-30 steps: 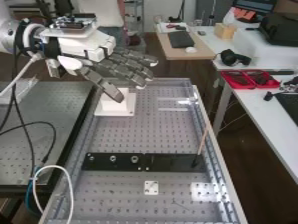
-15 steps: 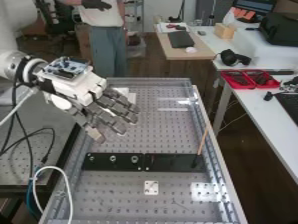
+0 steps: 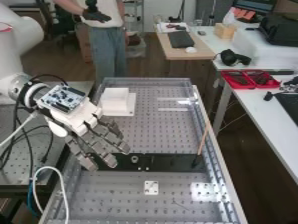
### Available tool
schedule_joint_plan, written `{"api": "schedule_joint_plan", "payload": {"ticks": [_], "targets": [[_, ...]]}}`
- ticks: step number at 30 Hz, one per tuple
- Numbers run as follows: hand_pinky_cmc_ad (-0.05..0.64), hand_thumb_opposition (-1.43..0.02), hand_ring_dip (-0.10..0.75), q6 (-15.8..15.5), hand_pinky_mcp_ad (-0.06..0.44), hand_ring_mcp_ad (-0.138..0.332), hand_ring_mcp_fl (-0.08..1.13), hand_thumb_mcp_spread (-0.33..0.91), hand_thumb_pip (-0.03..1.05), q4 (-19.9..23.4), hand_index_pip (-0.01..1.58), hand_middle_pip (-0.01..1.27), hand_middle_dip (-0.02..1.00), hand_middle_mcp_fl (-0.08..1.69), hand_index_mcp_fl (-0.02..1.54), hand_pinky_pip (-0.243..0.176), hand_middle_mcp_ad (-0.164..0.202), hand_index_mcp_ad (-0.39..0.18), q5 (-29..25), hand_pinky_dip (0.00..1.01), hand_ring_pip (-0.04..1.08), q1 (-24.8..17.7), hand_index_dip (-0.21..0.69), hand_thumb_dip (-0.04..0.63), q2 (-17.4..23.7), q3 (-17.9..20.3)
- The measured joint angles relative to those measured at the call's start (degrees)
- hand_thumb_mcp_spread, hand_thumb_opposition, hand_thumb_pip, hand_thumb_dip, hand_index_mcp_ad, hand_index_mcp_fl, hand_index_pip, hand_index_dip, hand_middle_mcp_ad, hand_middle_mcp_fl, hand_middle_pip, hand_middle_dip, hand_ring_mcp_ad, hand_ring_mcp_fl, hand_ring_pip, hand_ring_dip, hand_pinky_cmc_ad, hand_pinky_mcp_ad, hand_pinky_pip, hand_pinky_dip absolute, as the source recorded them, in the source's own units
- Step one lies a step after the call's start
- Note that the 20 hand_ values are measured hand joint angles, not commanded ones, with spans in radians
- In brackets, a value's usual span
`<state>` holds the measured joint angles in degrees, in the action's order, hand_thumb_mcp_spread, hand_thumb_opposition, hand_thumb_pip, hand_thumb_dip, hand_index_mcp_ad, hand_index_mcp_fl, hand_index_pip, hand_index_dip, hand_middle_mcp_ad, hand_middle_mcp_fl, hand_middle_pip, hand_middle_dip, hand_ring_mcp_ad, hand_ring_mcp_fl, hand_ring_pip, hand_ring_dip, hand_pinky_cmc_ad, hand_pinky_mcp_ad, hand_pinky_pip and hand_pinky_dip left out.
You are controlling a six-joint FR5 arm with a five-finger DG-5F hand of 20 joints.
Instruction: Grab the larger nut and place it in the white container
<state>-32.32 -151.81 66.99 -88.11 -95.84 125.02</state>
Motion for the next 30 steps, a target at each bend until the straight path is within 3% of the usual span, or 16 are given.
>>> {"api": "schedule_joint_plan", "payload": {"ticks": [17, 30], "targets": [[0.408, -0.88, 0.176, -2.3, 0.342, 0.19, 0.0, 0.27, 0.78, 9.5, 1.54, 0.13, 0.23, 0.01, 0.01, -0.105, 0.07, -0.127, 2.4, 0.67, 0.1, 2.7, 0.065, 0.19, -7.8, 1.3], [0.407, -0.88, 0.178, -5.0, 0.34, 0.194, 0.0, 0.28, 0.79, 14.7, 1.56, 0.13, 0.23, 0.01, 0.0, -0.105, 0.068, -0.138, 4.5, 0.65, 0.1, 4.1, 0.126, 0.188, -10.0, 2.8]]}}
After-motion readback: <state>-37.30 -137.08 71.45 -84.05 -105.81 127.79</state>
